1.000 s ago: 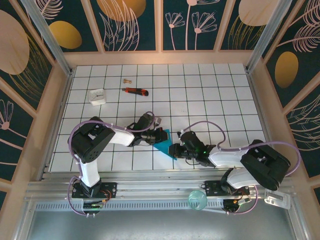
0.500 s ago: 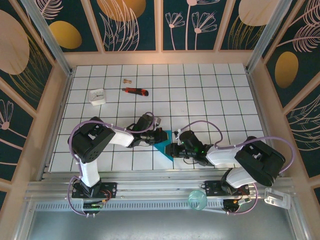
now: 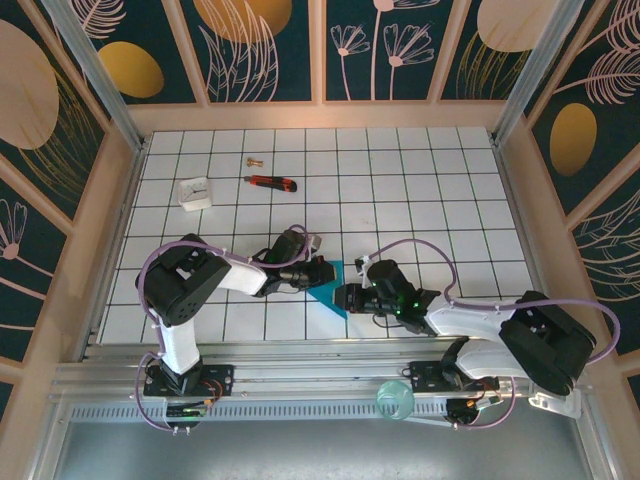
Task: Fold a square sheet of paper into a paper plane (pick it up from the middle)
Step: Fourth fold the wing at the center of the table.
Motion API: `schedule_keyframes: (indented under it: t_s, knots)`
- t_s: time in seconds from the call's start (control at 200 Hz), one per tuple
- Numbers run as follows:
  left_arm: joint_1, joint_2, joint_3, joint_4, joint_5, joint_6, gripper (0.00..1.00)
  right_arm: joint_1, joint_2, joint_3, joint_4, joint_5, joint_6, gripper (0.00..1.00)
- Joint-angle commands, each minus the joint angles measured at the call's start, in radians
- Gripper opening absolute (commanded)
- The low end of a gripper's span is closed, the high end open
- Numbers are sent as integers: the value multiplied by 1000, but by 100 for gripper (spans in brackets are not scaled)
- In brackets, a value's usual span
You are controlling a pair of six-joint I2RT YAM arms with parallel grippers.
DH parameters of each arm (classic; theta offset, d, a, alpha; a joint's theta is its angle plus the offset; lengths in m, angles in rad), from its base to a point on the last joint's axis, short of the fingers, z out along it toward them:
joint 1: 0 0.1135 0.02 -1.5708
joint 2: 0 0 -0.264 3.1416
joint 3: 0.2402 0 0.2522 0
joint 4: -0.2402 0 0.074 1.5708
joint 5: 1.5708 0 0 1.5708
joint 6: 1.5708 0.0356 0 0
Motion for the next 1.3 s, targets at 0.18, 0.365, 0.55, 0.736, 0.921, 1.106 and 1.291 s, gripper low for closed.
schedule_keyframes:
  t_s: [0.18, 0.365, 0.55, 0.736, 0.921, 1.106, 1.291]
  knots:
    - [0, 6, -26, -32, -23, 8, 8, 34, -2, -21, -36, 20, 47, 17]
    - [1, 5, -28, -30, -18, 6, 8, 59, 59, -12, -24, 34, 53, 11]
    - [0, -11, -32, -19, -14, 2, 10, 71, 111, -12, -20, 57, 64, 9]
    - [1, -21, -35, -9, -12, 3, 11, 78, 123, -10, -21, 70, 64, 8]
    - [0, -31, -40, 6, -6, -2, 13, 83, 108, 10, -81, 116, 52, 5]
    - [1, -57, -25, 34, 10, -24, 21, 82, 68, 62, -201, 212, -17, 1]
    - [1, -95, -9, 51, 26, -54, 32, 80, 76, 104, -246, 241, -82, 0]
